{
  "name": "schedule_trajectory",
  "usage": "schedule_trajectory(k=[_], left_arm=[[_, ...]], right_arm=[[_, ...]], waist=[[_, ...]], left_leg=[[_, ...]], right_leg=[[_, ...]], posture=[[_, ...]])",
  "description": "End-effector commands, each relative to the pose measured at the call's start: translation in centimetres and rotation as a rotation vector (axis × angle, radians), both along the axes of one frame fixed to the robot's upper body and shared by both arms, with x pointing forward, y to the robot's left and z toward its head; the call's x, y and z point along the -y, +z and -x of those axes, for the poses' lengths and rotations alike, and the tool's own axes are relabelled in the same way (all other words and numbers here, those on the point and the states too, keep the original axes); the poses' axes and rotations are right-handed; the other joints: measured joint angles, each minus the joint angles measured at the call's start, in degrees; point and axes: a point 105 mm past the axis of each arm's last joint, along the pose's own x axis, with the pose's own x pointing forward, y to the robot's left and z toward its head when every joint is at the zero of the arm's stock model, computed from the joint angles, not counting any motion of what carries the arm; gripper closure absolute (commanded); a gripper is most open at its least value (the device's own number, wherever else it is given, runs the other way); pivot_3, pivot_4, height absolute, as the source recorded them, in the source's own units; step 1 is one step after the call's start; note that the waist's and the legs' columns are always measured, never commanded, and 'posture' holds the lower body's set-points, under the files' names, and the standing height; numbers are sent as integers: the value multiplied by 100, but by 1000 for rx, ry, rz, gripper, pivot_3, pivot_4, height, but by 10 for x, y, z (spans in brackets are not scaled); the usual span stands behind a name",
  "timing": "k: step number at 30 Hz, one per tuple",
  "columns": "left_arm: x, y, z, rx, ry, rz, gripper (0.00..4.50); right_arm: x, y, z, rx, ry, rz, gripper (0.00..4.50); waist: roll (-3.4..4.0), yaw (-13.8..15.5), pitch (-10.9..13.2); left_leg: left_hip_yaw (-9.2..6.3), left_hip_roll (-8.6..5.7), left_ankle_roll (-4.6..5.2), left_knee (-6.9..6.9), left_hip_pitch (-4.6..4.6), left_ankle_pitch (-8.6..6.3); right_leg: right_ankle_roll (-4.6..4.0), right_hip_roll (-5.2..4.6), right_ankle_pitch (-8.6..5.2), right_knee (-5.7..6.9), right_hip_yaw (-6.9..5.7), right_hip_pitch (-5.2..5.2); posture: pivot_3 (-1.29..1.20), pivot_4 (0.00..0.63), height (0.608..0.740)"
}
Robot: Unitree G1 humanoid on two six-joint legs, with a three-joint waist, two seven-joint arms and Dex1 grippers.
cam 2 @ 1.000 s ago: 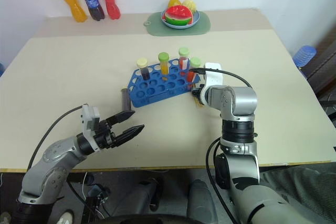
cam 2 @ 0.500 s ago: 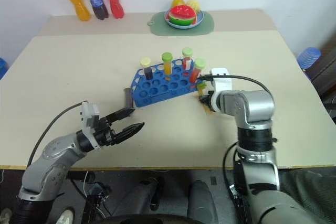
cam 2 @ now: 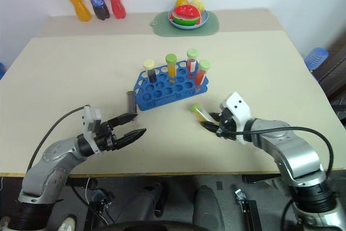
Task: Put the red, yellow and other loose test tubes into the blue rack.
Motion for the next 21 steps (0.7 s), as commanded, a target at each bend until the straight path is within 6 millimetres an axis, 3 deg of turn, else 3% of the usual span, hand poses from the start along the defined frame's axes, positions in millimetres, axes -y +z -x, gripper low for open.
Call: schedule_trajectory(k=[1, 6, 12, 21], left_arm=[[-8, 8, -4, 41, 5, -6, 719], [-11, 11, -8, 55, 12, -5, 719], [-15, 17, -11, 68, 36, 3, 719], [-10, 20, -8, 71, 51, 18, 719]], right_arm=[[-28, 61, -11, 273, 33, -257, 2867], [-53, 71, -32, 430, -24, -361, 2867], [-68, 47, -60, 478, -101, -437, 2867], [-74, 29, -94, 532, -211, -435, 2867]], waist=[[4, -5, 1], [-4, 76, -3], [0, 2, -2], [2, -26, -1]], left_leg=[[0, 1, -3, -1, 0, 2], [-14, -4, -8, -7, 2, 5], [-17, -2, -42, -11, 7, 26], [-19, 6, -69, -21, 11, 42]], right_leg=[[-3, 1, 2, 1, 0, 0], [2, 13, 6, -5, -8, -16], [-1, 23, 14, 15, -3, -25], [-8, 35, 15, 46, 7, -43]], posture=[[0, 150, 740], [0, 150, 740], [0, 150, 740], [0, 150, 740]])
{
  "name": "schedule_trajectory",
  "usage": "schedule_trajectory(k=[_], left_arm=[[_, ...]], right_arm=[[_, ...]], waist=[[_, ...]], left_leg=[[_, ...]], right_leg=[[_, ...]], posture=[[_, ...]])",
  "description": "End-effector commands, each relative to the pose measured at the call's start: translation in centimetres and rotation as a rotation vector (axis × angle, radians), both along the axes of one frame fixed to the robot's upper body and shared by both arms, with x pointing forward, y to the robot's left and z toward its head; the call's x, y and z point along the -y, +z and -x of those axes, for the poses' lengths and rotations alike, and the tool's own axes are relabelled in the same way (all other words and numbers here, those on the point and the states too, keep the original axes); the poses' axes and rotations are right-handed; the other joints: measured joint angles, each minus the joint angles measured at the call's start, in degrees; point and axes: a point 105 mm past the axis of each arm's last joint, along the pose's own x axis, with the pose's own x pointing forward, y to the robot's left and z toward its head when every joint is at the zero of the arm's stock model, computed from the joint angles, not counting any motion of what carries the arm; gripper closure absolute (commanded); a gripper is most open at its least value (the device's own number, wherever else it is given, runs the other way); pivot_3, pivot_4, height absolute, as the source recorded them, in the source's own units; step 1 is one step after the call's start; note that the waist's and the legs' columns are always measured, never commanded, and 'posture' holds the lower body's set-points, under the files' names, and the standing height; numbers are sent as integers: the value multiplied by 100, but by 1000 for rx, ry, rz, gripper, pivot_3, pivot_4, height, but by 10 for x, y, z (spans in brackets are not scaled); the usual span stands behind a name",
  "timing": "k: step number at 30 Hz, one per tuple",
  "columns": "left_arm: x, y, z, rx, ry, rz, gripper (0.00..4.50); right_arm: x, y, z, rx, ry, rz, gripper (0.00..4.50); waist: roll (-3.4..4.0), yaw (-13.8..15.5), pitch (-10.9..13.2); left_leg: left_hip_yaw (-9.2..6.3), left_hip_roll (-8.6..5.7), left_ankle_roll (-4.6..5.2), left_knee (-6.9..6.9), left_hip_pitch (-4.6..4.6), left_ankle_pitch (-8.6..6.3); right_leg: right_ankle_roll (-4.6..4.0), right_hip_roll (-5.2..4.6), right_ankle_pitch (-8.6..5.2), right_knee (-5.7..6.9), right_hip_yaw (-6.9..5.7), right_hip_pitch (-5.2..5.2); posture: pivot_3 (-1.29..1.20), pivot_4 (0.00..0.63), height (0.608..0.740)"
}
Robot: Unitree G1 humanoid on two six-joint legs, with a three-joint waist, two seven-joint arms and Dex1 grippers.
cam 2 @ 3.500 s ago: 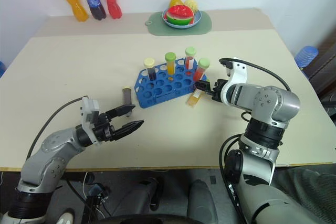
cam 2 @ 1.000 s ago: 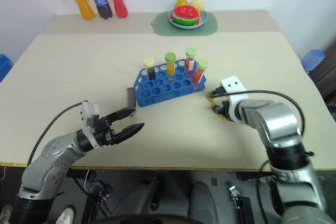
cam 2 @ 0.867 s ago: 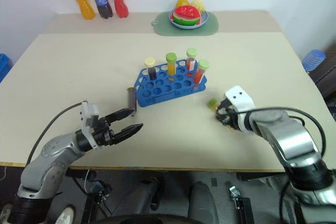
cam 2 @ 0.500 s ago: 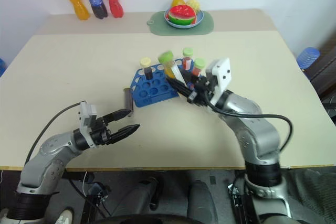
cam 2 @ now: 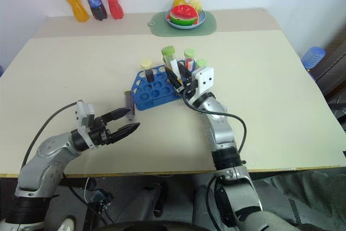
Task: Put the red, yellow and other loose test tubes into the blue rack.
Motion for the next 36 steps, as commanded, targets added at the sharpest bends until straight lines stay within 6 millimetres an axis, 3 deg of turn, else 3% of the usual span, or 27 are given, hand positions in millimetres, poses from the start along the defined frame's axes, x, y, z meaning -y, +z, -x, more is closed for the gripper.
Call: schedule_trajectory(k=[1, 7, 20, 29, 32, 36], left_arm=[[1, 12, 3, 40, 2, 17, 719], [-1, 12, 6, 36, 16, 15, 719], [-1, 13, 8, 38, 24, 7, 719], [4, 17, 6, 41, 17, 11, 719], [7, 20, 6, 42, 15, 13, 719], [8, 21, 5, 40, 11, 13, 719]], right_arm=[[-4, 10, -4, 67, -13, -19, 2867], [-13, 0, -7, 53, 9, -22, 2867], [-10, -20, -25, 2, -75, -30, 2867], [-4, -32, -20, -11, -52, -37, 2867], [-1, -31, -21, 2, -79, -31, 1973], [-1, -28, -20, 13, -79, -13, 1973]], waist=[[0, -2, 0], [0, -2, 0], [1, -10, -1], [1, -6, -2], [1, -7, -2], [1, -11, -2]], left_leg=[[0, 0, -1, -1, 0, 1], [-1, 1, -5, -1, 1, 3], [1, 6, -21, -35, 31, 14], [0, 15, -27, -48, 50, 18], [0, 15, -27, -48, 51, 18], [0, 15, -28, -49, 51, 19]], right_leg=[[0, 0, 0, 2, 2, -2], [-2, 5, -1, 11, 7, -6], [-13, 9, -2, 19, 19, -2], [-22, 18, -4, 20, 19, 8], [-23, 19, -4, 20, 19, 8], [-23, 19, -4, 21, 20, 7]], posture=[[0, 150, 740], [0, 150, 740], [0, 150, 740], [0, 150, 740], [0, 150, 740], [0, 150, 740]])
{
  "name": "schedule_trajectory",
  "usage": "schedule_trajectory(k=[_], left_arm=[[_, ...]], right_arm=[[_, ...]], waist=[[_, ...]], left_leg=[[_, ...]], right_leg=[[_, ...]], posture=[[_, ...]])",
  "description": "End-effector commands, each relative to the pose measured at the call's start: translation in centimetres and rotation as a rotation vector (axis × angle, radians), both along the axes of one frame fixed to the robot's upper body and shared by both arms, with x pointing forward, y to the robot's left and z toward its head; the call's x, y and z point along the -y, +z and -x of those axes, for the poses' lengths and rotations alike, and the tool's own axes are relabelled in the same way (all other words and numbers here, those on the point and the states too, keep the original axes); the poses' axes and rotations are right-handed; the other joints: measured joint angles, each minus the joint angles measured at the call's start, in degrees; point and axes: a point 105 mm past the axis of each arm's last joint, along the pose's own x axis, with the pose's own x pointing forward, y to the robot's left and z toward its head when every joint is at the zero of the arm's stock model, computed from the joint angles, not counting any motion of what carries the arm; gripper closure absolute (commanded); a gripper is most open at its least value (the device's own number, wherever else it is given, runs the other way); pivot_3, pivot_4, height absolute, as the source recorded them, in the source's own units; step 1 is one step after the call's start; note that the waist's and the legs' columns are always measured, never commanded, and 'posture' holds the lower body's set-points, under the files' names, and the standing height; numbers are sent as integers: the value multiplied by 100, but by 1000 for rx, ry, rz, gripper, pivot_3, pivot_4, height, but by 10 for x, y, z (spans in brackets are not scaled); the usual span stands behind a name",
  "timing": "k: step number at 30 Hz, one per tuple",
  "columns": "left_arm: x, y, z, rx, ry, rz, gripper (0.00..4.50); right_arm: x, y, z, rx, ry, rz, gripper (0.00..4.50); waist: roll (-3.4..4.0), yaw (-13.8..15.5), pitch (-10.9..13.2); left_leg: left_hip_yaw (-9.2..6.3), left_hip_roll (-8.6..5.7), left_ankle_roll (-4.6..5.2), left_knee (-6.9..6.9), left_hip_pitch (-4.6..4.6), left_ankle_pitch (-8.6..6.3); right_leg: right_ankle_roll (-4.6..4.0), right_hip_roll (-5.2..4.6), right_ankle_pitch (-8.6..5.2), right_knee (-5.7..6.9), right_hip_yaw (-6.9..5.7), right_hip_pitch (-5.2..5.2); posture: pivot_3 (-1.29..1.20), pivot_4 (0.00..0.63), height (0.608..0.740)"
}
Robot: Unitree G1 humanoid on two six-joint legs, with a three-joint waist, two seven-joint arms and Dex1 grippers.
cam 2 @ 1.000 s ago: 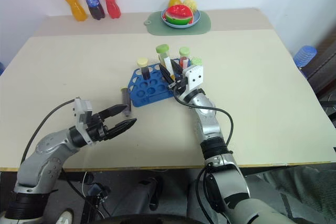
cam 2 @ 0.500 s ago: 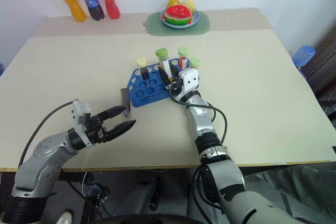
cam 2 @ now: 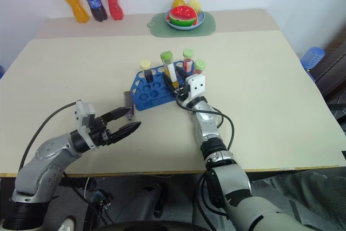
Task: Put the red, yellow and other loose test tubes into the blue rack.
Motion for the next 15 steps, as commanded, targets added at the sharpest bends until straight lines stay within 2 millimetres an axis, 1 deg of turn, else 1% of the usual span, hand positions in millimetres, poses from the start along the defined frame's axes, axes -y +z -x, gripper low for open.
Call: schedule_trajectory(k=[1, 9, 15], left_arm=[[3, 12, 2, 37, -19, 13, 719], [-1, 8, 3, 28, -19, 15, 719], [-2, 1, 4, 21, -18, 17, 719]], right_arm=[[1, 13, 1, 49, 3, 12, 1973], [-2, 29, 1, 11, 58, 79, 1973], [-8, 38, 8, -73, 179, 159, 1973]], waist=[[0, -1, 0], [0, 4, 0], [0, 11, 0]], left_leg=[[0, 0, -1, 0, 0, 1], [0, 1, 0, -2, 0, 0], [0, 1, 10, -4, -1, -6]], right_leg=[[0, 0, 0, 0, 0, 0], [-1, 0, 0, 0, 2, -2], [-2, 0, -1, -1, 3, -3]], posture=[[0, 150, 740], [0, 150, 740], [0, 150, 740]])
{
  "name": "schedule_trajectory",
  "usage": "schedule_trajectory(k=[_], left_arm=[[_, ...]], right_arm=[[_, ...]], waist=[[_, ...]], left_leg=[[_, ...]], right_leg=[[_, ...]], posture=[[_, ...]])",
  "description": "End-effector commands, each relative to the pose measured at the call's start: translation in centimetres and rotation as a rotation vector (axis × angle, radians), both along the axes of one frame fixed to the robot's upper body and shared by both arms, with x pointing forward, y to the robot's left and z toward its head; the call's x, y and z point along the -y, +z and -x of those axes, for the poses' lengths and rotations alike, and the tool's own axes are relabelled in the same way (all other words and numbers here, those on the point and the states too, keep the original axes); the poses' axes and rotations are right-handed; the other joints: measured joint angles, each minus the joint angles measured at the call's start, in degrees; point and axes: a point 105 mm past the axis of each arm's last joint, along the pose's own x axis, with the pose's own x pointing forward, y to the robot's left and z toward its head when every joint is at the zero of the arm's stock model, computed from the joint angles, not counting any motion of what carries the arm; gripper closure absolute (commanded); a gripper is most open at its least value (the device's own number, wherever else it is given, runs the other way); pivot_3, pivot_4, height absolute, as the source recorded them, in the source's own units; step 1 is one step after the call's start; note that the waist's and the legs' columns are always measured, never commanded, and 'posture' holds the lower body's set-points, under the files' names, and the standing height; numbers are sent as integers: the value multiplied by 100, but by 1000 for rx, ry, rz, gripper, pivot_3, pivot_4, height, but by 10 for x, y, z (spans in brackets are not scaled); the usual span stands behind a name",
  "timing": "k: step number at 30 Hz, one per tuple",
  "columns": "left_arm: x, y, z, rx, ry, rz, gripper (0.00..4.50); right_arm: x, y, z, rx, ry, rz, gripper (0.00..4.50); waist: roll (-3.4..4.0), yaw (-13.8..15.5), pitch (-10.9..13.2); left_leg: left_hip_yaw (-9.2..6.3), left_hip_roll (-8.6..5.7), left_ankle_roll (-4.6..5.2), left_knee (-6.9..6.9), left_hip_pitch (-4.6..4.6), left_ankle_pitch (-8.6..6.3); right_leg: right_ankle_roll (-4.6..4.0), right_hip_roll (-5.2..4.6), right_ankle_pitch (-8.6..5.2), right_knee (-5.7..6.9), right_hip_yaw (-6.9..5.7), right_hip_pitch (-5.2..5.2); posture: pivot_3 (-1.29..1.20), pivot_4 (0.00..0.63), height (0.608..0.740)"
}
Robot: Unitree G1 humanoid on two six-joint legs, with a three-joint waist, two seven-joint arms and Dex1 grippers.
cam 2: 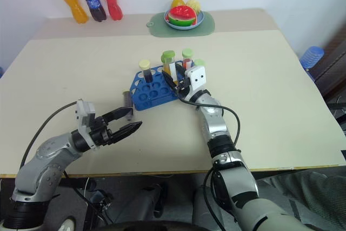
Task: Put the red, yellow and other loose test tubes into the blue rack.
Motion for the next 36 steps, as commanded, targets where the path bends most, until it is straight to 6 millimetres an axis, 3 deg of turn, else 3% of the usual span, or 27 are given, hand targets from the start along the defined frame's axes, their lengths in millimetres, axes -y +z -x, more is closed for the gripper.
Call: schedule_trajectory(k=[1, 11, 14, 16, 17, 24, 31, 36], left_arm=[[-3, 3, 1, 31, 5, -1, 719], [-6, -4, 3, 27, 14, 2, 719], [-6, -4, 4, 28, 17, 1, 719], [-6, -5, 4, 27, 19, 0, 719], [-7, -5, 4, 27, 20, 0, 719], [-7, -6, 5, 21, 22, 1, 719], [-6, -5, 3, 22, 21, 10, 719], [-4, -4, 1, 25, 17, 14, 719]], right_arm=[[-7, 16, 7, -9, 75, 15, 1973], [-5, 21, 11, -89, 142, 91, 1973], [-3, 19, 9, -93, 130, 110, 2679], [-2, 18, 8, -91, 123, 118, 3574], [-2, 18, 7, -89, 121, 120, 3685], [3, 20, 6, -68, 82, 116, 3685], [16, 20, 13, -2, 13, 0, 3685], [22, -4, 21, 50, -41, 16, 3685]], waist=[[0, 5, 0], [0, 12, 0], [-1, 8, 0], [-1, 1, 0], [-1, 2, 0], [-1, 10, 0], [-1, 34, -1], [-3, 42, -2]], left_leg=[[0, 0, 1, 0, 0, -1], [2, 0, 8, -2, -1, -5], [3, 0, 9, -2, -1, -5], [4, 0, 9, -2, -1, -6], [4, 0, 9, -3, -1, -6], [4, 0, 9, -3, -1, -5], [4, 0, 9, -3, -1, -6], [4, 0, 9, -2, -1, -5]], right_leg=[[0, 0, 0, 0, 0, 0], [-1, -4, -1, -2, 0, 0], [-1, -4, -1, -2, 0, 0], [-1, -4, -1, -2, 0, 1], [-1, -4, -1, -2, 0, 1], [-1, -5, -1, -2, 0, 0], [-1, -5, -1, -3, -1, 1], [-1, -6, -1, -3, -2, 2]], posture=[[0, 150, 740], [0, 150, 740], [0, 150, 740], [0, 150, 740], [0, 150, 740], [0, 150, 740], [0, 150, 740], [0, 150, 740]])
